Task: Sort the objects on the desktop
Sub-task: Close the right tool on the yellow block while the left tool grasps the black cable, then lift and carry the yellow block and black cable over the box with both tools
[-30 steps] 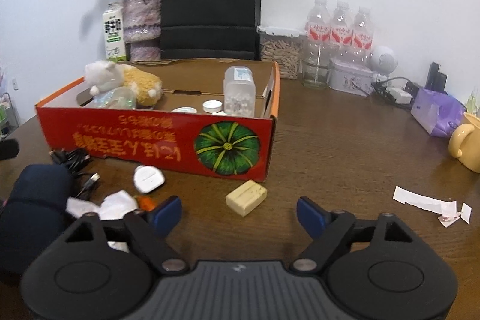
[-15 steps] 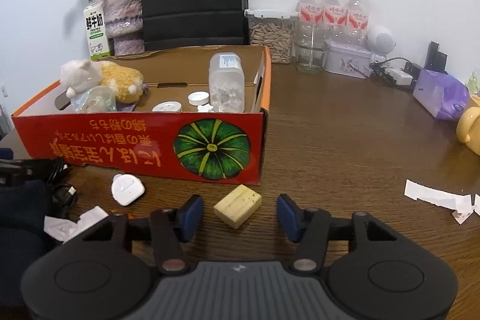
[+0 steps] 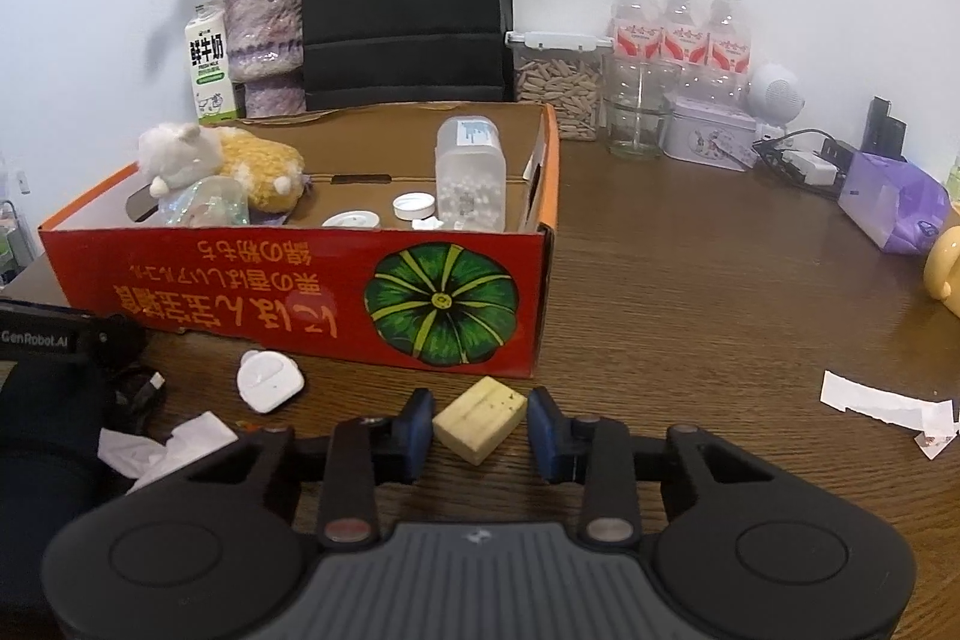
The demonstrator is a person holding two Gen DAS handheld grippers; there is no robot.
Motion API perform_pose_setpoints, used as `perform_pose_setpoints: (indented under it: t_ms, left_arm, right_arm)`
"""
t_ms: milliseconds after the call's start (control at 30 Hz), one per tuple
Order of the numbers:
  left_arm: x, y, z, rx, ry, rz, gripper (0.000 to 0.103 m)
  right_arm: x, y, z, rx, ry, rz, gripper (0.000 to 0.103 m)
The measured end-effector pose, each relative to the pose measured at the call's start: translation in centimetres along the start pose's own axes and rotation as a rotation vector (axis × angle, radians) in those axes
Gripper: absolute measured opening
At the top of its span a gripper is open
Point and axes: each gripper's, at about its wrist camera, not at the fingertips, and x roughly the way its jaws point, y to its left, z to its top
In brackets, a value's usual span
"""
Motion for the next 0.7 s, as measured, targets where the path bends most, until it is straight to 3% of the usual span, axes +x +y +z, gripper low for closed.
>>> perform_pose_setpoints:
  t_ms: [233,700]
  left_arm:
    - [-1.0,0.4,-0.1,-0.014,-0.032,-0.005,0.040]
    - [-5.0,1.9,-0.5,-0.045,-0.134,0.006,0.038]
  right_arm:
    - [-0.5,0.2,0.0,-0.003,-0.021,0.010,0.033]
    - [-3.1,0.8,0.7,-0.008,-0.094,0.043,0.033]
